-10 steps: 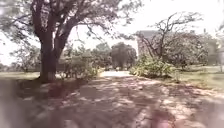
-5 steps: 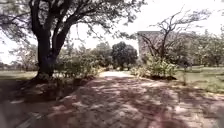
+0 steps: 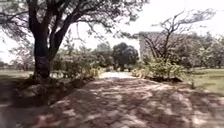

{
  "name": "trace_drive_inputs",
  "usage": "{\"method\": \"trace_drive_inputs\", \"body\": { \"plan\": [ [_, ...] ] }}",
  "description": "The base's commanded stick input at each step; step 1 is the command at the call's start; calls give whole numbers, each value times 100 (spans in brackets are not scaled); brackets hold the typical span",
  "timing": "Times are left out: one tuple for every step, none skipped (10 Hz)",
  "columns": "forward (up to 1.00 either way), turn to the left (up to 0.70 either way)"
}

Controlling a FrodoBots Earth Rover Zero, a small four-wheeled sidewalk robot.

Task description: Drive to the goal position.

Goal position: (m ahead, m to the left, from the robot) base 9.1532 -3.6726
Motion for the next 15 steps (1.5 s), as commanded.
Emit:
{"method": "trace_drive_inputs", "body": {
  "plan": [
    [70,0],
    [70,0],
    [70,0],
    [70,0],
    [70,0],
    [70,0],
    [70,0],
    [70,0],
    [70,0],
    [70,0],
    [70,0],
    [70,0],
    [70,0],
    [70,0],
    [70,0]
  ]
}}
